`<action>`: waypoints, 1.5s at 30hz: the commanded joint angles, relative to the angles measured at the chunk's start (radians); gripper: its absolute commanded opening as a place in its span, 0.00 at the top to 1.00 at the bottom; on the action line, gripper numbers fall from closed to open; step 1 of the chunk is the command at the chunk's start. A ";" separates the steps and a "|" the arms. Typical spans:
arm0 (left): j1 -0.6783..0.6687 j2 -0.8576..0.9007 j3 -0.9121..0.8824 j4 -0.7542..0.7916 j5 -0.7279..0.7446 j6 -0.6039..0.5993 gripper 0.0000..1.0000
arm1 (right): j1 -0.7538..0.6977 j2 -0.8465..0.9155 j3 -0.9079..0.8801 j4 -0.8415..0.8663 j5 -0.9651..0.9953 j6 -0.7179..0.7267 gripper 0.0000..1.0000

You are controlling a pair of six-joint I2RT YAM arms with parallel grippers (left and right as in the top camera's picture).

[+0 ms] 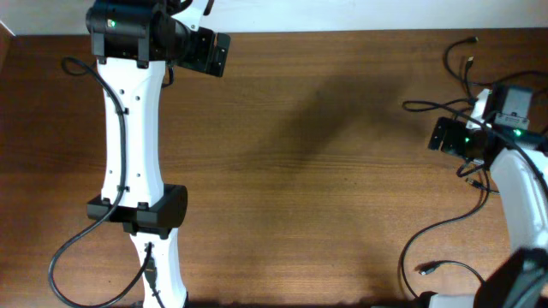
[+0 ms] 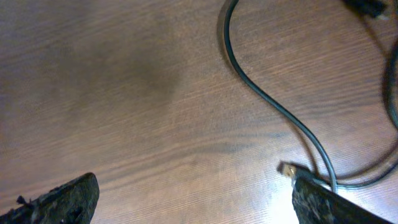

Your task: Untangle cables

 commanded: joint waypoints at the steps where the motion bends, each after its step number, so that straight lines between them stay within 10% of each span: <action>1: 0.002 -0.011 0.018 -0.010 0.010 0.017 0.01 | 0.004 0.067 -0.010 0.048 0.062 -0.008 0.01; 45: -0.002 -0.142 0.018 -0.013 0.010 0.016 0.01 | -0.177 0.355 -0.011 0.223 0.042 -0.012 0.06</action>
